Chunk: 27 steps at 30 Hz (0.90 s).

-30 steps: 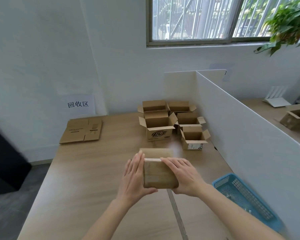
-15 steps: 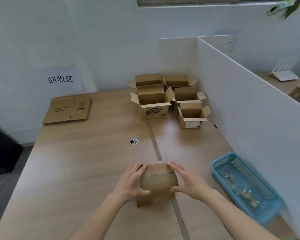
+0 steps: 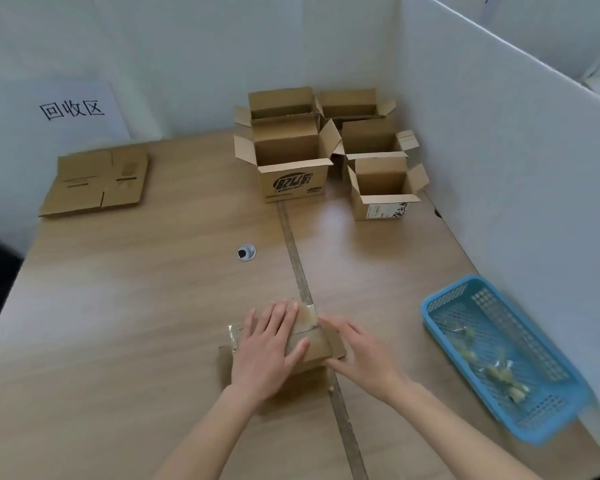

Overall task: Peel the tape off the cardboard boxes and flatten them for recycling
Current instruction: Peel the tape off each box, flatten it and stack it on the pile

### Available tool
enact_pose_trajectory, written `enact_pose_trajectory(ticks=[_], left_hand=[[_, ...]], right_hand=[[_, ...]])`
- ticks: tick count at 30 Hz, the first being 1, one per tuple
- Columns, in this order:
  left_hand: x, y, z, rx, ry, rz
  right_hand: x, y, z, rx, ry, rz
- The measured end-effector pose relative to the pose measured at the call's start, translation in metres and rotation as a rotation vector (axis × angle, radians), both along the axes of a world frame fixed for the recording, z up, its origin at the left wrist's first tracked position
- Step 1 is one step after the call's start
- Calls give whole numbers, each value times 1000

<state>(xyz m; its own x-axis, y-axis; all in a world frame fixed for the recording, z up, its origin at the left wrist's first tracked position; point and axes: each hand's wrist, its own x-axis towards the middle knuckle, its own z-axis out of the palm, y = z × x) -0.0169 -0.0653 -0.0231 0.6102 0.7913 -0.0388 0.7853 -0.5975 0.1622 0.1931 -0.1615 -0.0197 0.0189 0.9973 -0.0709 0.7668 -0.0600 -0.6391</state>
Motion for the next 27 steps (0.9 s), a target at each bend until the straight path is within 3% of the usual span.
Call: enact_pose_trajectory(ticks=[7,12,19,27], left_hand=[[0,-1,-6,25,50,-12],[-1,-1,-8,24,49,-12],[-2,0,-8,22,47,-19],[-3,-2,-4,31,28,-21]], right_hand=[[-23,-21,-13,225,-35,-109],[-33,-20,-12,399,-173,-149],[-16,-11,0,606,-379,85],[-10,-9,16,652,-491,251]])
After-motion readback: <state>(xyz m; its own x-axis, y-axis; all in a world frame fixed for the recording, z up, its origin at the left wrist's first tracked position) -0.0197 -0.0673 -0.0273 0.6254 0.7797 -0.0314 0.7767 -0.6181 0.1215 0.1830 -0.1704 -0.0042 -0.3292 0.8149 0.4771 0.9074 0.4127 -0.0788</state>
